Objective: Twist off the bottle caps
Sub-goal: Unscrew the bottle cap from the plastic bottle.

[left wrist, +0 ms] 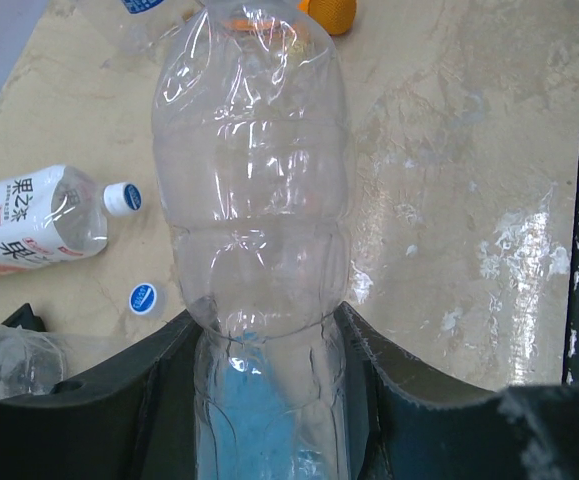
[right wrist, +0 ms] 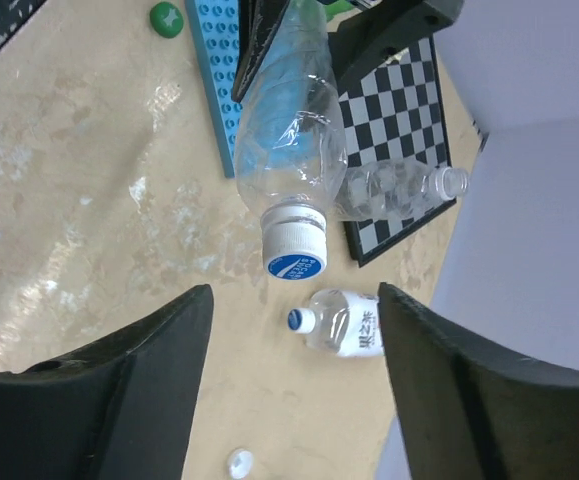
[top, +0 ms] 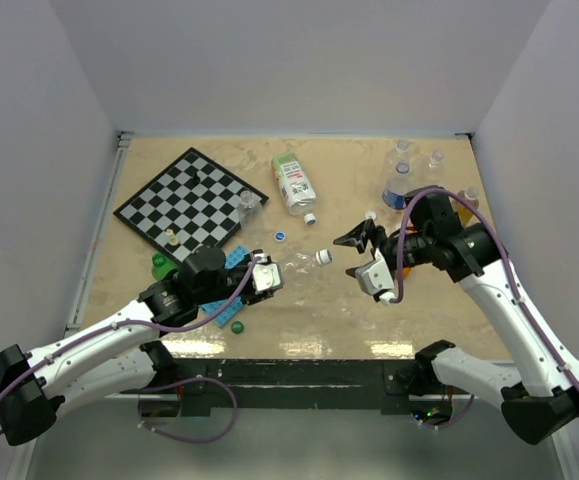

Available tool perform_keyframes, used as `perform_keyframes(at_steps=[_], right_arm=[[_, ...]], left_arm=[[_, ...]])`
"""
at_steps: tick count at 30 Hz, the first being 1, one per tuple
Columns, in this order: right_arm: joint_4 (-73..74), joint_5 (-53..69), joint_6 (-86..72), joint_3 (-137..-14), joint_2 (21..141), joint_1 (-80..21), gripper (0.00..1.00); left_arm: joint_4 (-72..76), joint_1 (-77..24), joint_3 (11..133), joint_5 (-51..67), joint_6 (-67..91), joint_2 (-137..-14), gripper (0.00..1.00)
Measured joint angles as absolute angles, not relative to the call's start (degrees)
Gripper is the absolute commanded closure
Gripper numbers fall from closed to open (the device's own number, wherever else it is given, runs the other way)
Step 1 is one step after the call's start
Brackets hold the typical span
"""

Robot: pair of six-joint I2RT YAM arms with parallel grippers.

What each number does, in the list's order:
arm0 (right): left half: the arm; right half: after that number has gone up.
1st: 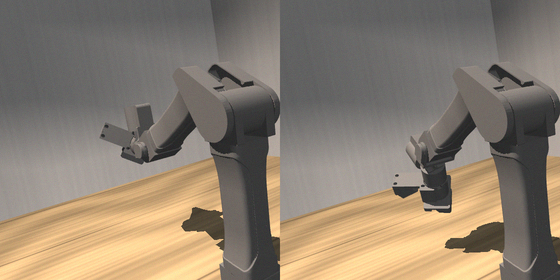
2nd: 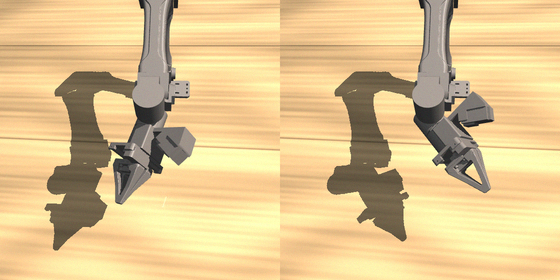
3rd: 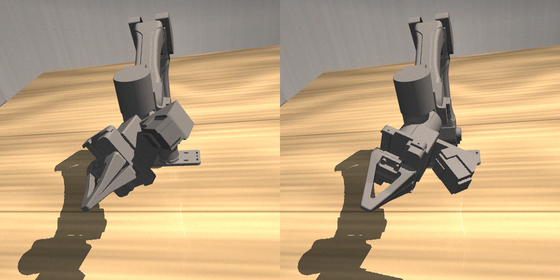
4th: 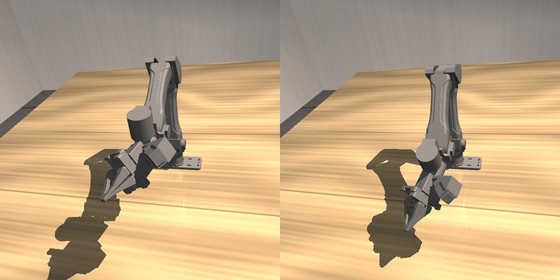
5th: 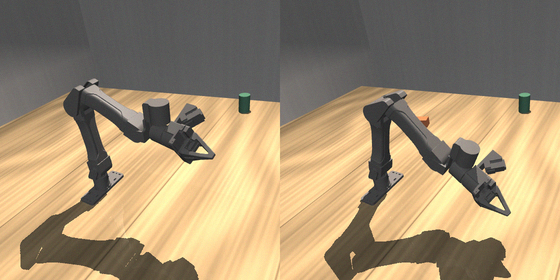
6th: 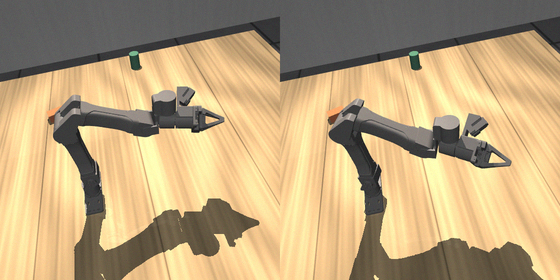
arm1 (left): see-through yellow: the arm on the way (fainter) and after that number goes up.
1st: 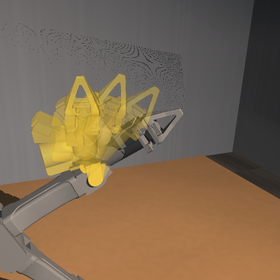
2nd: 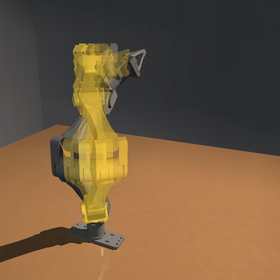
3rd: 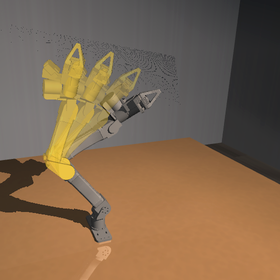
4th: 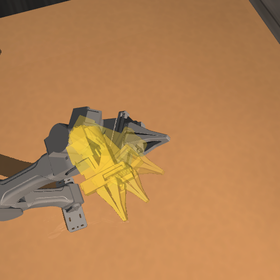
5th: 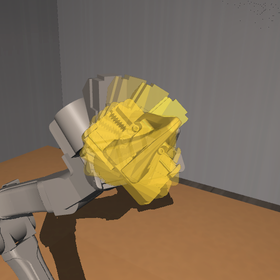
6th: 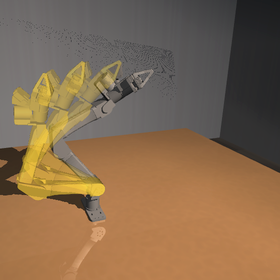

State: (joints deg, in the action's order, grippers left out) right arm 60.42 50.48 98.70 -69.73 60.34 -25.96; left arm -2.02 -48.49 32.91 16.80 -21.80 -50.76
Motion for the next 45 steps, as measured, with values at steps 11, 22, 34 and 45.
perform_keyframes(at_steps=[11,22,34,45], right_arm=[[58.2,47.0,81.6,-67.4,53.2,-25.8,0.09],[58.0,44.1,67.3,-65.6,49.7,-22.8,0.1],[57.0,44.9,52.3,-69.8,56.7,-20.0,0.11],[55.3,53.2,43.0,-75.2,65.1,-17.7,0.12]], left_arm=[[-2.8,-48.5,32.9,16.3,-21.8,-50.8,0.99],[-2.8,-48.5,32.9,16.0,-21.8,-50.8,0.99],[-2.8,-48.5,32.9,14.3,-21.7,-50.3,0.99],[-2.9,-48.5,32.9,10.8,-21.7,-49.7,0.99]])
